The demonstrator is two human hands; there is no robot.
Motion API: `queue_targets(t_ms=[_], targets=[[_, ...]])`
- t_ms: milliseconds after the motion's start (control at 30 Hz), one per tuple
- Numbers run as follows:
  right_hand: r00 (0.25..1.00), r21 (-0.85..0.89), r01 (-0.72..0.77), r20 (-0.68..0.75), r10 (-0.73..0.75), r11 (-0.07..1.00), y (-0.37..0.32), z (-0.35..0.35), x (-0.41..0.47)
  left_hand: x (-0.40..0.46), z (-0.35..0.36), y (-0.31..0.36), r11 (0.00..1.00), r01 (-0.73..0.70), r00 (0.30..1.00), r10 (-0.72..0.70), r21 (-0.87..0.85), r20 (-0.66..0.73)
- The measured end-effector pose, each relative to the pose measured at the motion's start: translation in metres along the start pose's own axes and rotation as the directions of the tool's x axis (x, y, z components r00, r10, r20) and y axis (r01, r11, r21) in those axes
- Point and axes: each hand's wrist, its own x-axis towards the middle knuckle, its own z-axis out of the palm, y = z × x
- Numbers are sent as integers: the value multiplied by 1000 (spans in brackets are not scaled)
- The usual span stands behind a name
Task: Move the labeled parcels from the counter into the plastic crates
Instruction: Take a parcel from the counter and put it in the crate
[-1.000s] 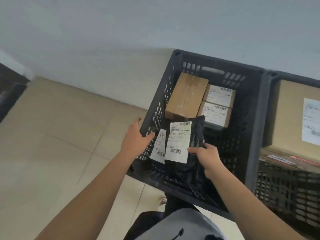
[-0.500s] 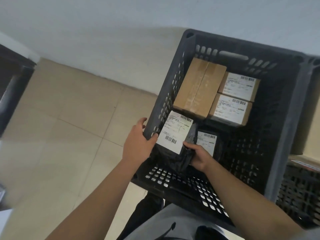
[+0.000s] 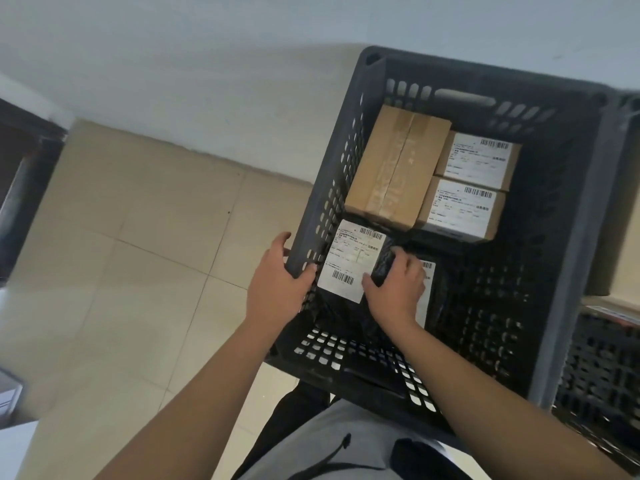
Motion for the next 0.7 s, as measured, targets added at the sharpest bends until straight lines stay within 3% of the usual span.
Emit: queue_targets(t_ms=[67,133,233,367,700], targets=[[947,-154,322,55,-318,934,-8,7,-8,0,0,0,1000,2,1000,-2,0,-10],[884,-277,465,195,-425,841,-13,24,-5,1,1,-1,1000,4,1000,-4,1,-23],[878,-395,470,301,-372,789,-15,51,11,0,3,-4,1000,2,999,-2,-7,-43],[876,-514,483,301,-377,709,-2,75,17,3,6,-8,1000,-7,998,7,1,-64],[871,-557,489,277,-405,671,5,89,22,5,7,-11,1000,8,997,-8,0,-76]])
